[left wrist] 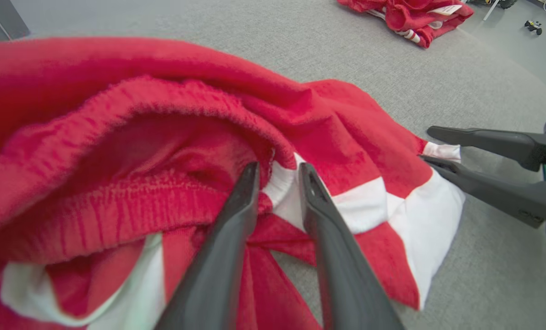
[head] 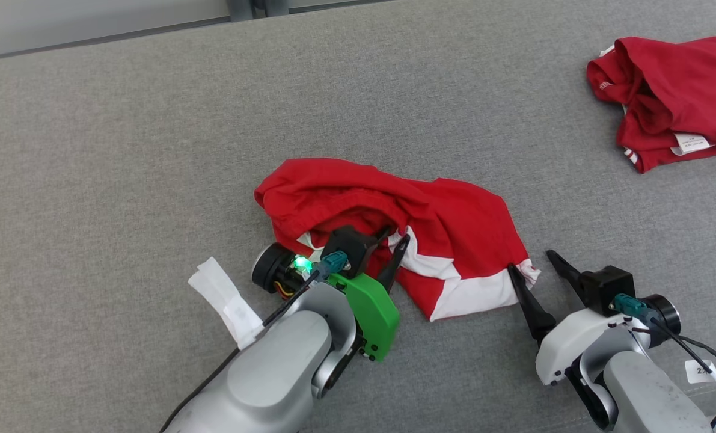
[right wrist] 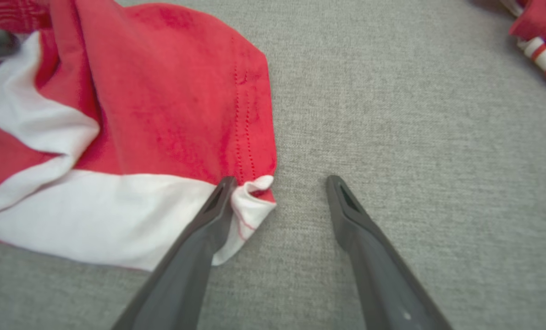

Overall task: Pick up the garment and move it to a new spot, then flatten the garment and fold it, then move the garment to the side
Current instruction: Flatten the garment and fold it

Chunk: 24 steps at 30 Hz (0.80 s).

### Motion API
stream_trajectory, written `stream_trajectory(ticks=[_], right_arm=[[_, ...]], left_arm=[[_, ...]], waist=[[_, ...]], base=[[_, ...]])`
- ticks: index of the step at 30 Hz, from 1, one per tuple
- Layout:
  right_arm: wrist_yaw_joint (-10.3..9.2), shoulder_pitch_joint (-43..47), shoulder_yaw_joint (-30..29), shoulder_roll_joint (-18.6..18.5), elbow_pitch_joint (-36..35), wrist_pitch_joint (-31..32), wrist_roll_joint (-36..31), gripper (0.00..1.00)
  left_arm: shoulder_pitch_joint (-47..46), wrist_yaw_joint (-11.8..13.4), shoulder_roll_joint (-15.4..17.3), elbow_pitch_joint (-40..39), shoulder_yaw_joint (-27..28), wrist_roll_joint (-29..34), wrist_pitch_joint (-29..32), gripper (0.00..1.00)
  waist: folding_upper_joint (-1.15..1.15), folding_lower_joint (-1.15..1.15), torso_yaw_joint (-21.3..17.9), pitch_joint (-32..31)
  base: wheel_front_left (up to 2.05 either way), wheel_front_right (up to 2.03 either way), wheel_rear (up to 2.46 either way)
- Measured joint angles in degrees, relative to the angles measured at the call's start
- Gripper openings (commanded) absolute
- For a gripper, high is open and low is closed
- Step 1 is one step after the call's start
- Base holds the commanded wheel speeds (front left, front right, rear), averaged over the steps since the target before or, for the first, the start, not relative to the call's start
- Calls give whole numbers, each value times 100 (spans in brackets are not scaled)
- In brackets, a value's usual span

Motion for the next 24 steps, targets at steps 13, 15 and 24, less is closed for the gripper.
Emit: stream_trajectory(ticks=[13,15,24], right_arm=[[-3,115,565,-342,-346,31,1047,0],[-3,268,454,-423,-527,37,1338,0],[-4,1246,-717,-1138,-2570,829,3233,0]], left_arm=[[-51,-8,1,180,-142,-624,-280,0],[55,-11,3,20,-44,-794,-359,0],[1217,57,1014,-2947,403,-1710,165,0]], waist=[[0,0,52,-202],[0,0,60,-287],[0,0,120,-898]], base=[[0,0,0],[0,0,0],[0,0,0]])
